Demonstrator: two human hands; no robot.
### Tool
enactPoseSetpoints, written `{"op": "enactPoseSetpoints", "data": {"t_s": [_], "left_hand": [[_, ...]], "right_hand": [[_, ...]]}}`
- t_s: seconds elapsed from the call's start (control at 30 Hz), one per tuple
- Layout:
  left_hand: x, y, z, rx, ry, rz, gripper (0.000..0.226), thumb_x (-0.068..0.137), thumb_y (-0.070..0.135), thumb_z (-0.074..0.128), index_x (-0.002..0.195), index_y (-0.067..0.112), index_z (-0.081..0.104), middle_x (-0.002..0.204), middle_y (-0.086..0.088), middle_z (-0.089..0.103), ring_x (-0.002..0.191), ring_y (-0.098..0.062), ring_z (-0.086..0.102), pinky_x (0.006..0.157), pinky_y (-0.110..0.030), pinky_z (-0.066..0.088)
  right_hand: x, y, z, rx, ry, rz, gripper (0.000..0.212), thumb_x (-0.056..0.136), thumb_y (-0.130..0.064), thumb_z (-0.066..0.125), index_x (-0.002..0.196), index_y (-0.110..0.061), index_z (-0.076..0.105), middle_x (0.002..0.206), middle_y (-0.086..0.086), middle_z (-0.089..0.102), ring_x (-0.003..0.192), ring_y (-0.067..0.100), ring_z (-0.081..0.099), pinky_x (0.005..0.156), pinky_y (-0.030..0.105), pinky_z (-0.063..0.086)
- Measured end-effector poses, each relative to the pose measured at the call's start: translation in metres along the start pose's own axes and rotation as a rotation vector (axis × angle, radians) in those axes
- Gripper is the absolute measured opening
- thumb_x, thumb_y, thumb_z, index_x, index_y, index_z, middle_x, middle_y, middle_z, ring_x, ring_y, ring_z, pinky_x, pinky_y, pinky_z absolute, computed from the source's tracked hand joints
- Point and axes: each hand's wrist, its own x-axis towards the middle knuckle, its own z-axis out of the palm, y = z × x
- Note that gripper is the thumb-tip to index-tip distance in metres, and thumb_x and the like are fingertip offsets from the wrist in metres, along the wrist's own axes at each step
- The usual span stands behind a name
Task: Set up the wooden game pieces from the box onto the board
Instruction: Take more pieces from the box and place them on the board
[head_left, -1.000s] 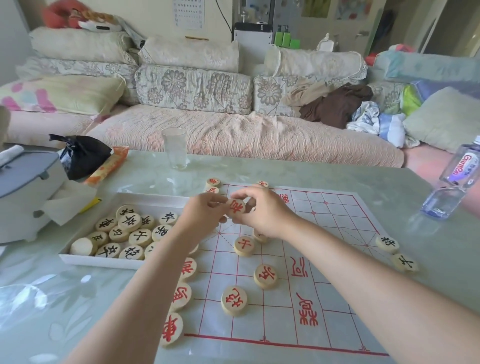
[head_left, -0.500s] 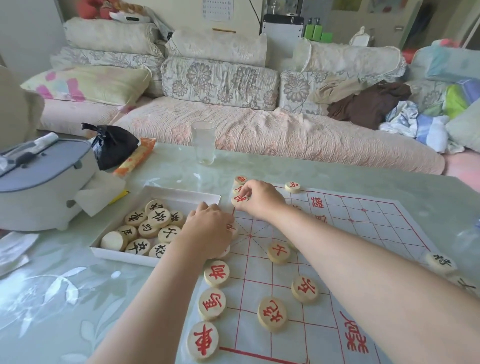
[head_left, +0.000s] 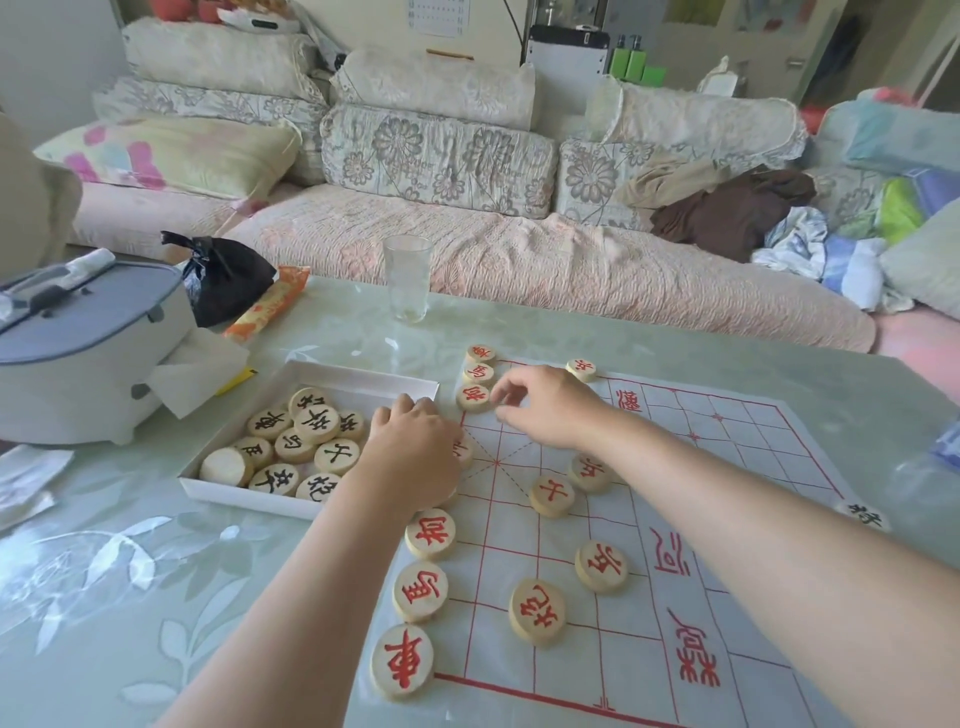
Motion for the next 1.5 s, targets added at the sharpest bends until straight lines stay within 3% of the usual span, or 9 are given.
{"op": "enactPoseSetpoints", "data": {"t_s": [0.13, 0.33, 0.6, 0.73, 1.0, 1.1, 1.23, 1.37, 1.5], "left_hand": [[-0.005, 0.001, -0.002, -0.066, -0.02, -0.021, 0.037, 0.094, 0.047, 0.044, 0.124, 0.031, 0.059, 0.128, -0.002, 0.049, 0.119, -0.026, 0.042, 0.097, -0.038, 0.034], [-0.015, 0.002, -0.005, -0.06, -0.05, -0.002, 0.037, 0.095, 0.045, 0.037, 0.114, 0.03, 0.064, 0.118, -0.001, 0.054, 0.11, -0.024, 0.047, 0.091, -0.036, 0.033], [-0.021, -0.005, -0.007, -0.055, -0.074, 0.029, 0.039, 0.094, 0.041, 0.04, 0.123, 0.025, 0.06, 0.125, 0.0, 0.051, 0.121, -0.023, 0.042, 0.1, -0.04, 0.029], [-0.02, -0.005, -0.008, -0.07, -0.073, 0.031, 0.038, 0.093, 0.039, 0.04, 0.122, 0.025, 0.06, 0.124, 0.0, 0.051, 0.12, -0.023, 0.041, 0.1, -0.04, 0.027], [-0.019, -0.008, -0.007, -0.073, -0.045, 0.042, 0.044, 0.095, 0.037, 0.036, 0.132, 0.022, 0.054, 0.127, -0.004, 0.049, 0.119, -0.024, 0.041, 0.101, -0.038, 0.029], [-0.02, -0.011, -0.005, -0.09, -0.027, 0.047, 0.042, 0.095, 0.036, 0.039, 0.132, 0.023, 0.054, 0.128, -0.003, 0.049, 0.12, -0.024, 0.041, 0.101, -0.038, 0.03], [-0.018, -0.023, -0.008, -0.252, 0.071, 0.043, 0.038, 0.093, 0.029, 0.048, 0.131, 0.027, 0.054, 0.129, -0.001, 0.046, 0.115, -0.023, 0.048, 0.096, -0.039, 0.043], [-0.02, -0.056, -0.018, -0.341, 0.197, -0.065, 0.032, 0.092, 0.028, 0.054, 0.123, 0.026, 0.058, 0.125, -0.001, 0.051, 0.116, -0.022, 0.049, 0.093, -0.035, 0.044], [-0.031, -0.105, -0.021, -0.331, 0.219, -0.241, 0.03, 0.089, 0.026, 0.054, 0.119, 0.027, 0.06, 0.124, -0.001, 0.053, 0.118, -0.023, 0.047, 0.094, -0.038, 0.045]], "right_hand": [[-0.043, 0.007, -0.025, -0.143, -0.208, -0.023, 0.028, 0.079, -0.049, 0.071, 0.105, -0.042, 0.068, 0.102, -0.023, 0.067, 0.094, 0.0, 0.059, 0.081, 0.023, 0.048], [-0.067, 0.009, -0.026, -0.336, -0.354, -0.084, 0.055, 0.069, -0.051, 0.079, 0.12, -0.046, 0.062, 0.11, -0.024, 0.062, 0.102, 0.003, 0.057, 0.082, 0.026, 0.047], [-0.033, -0.012, -0.017, -0.239, -0.063, -0.158, 0.042, 0.078, -0.035, 0.075, 0.118, -0.033, 0.064, 0.116, -0.013, 0.059, 0.099, 0.009, 0.054, 0.08, 0.025, 0.04], [0.001, -0.021, 0.004, -0.235, -0.092, -0.203, 0.048, 0.079, -0.025, 0.076, 0.126, -0.03, 0.063, 0.129, -0.009, 0.057, 0.119, 0.015, 0.053, 0.098, 0.034, 0.045], [0.026, -0.024, 0.029, -0.319, -0.161, -0.251, 0.048, 0.089, -0.023, 0.063, 0.134, -0.035, 0.056, 0.137, -0.01, 0.056, 0.131, 0.016, 0.044, 0.105, 0.038, 0.041], [0.028, -0.024, 0.029, -0.303, -0.172, -0.255, 0.047, 0.089, -0.024, 0.065, 0.134, -0.037, 0.057, 0.134, -0.01, 0.057, 0.127, 0.013, 0.048, 0.103, 0.035, 0.042], [0.029, -0.033, 0.016, -0.235, -0.131, -0.201, 0.057, 0.086, -0.001, 0.058, 0.131, -0.037, 0.058, 0.12, -0.013, 0.055, 0.106, 0.006, 0.055, 0.088, 0.025, 0.044], [0.03, -0.069, 0.012, -0.16, -0.062, -0.244, 0.047, 0.087, -0.006, 0.057, 0.124, -0.034, 0.06, 0.116, -0.012, 0.06, 0.076, -0.006, 0.048, 0.078, 0.024, 0.04], [0.031, -0.114, 0.024, -0.102, -0.099, -0.279, 0.042, 0.089, -0.013, 0.06, 0.126, -0.031, 0.06, 0.118, -0.009, 0.06, 0.086, 0.004, 0.054, 0.079, 0.023, 0.039]]}}
